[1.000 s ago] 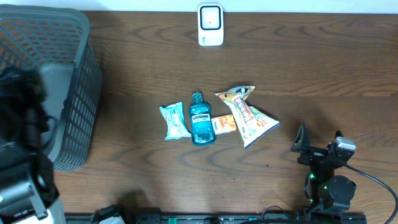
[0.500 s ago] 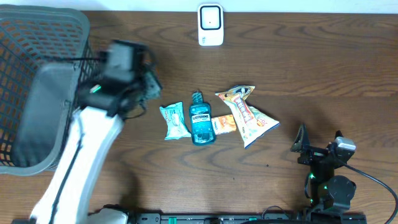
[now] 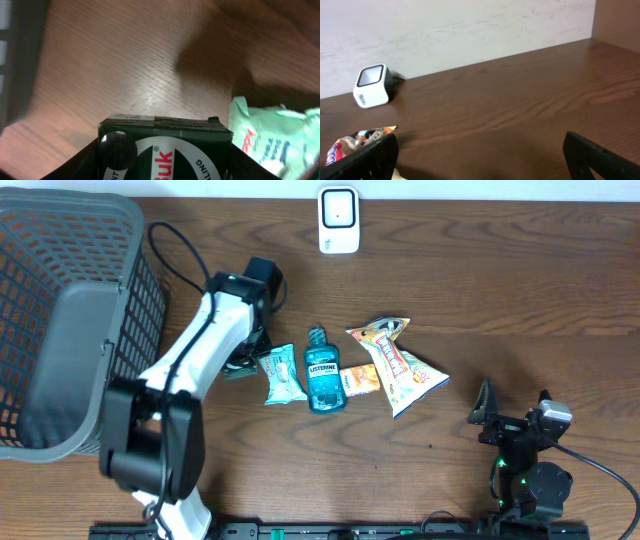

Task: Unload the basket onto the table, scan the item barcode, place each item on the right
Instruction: 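Lift the tin out and set it on the table left of the wipes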

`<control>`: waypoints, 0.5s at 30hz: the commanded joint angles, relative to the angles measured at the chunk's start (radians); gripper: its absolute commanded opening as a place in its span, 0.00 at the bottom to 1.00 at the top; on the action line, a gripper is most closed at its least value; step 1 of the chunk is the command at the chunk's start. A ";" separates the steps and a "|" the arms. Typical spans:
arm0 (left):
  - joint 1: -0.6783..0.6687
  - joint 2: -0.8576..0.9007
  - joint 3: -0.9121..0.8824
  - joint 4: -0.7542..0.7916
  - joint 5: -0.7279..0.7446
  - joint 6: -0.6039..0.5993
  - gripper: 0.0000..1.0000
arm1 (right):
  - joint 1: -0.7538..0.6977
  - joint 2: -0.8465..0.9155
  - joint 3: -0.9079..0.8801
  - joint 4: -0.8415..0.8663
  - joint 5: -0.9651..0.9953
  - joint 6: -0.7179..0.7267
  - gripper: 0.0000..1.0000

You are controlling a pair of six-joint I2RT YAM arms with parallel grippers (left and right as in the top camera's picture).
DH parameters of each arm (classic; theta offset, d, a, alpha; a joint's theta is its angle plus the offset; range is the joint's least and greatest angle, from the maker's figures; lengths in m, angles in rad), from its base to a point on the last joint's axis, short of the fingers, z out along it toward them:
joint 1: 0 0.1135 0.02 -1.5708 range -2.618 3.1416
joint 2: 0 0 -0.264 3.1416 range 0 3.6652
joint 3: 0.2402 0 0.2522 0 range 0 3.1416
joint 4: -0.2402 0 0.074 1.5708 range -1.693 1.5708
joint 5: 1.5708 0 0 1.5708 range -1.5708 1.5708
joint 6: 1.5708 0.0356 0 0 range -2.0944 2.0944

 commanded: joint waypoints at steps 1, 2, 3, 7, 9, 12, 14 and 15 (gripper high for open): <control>-0.014 0.061 0.002 0.019 -0.001 -0.014 0.42 | 0.005 -0.003 -0.001 -0.005 0.002 0.007 0.99; -0.014 0.073 0.002 0.024 -0.001 -0.015 0.43 | 0.005 -0.003 -0.001 -0.005 0.002 0.007 0.99; -0.014 0.087 0.002 0.027 -0.001 -0.019 0.43 | 0.005 -0.003 -0.001 -0.005 0.002 0.007 0.99; -0.014 0.134 -0.007 0.028 -0.001 -0.064 0.43 | 0.005 -0.003 -0.001 -0.005 0.002 0.007 0.99; -0.015 0.150 -0.018 0.036 0.001 -0.067 0.43 | 0.005 -0.003 -0.001 -0.005 0.002 0.007 0.99; -0.015 0.163 -0.053 0.083 0.031 -0.067 0.43 | 0.005 -0.003 -0.001 -0.005 0.002 0.007 0.99; -0.015 0.163 -0.083 0.133 0.082 -0.067 0.43 | 0.005 -0.003 -0.001 -0.005 0.002 0.007 0.99; -0.015 0.163 -0.095 0.152 0.103 -0.067 0.43 | 0.005 -0.003 -0.001 -0.005 0.002 0.007 0.99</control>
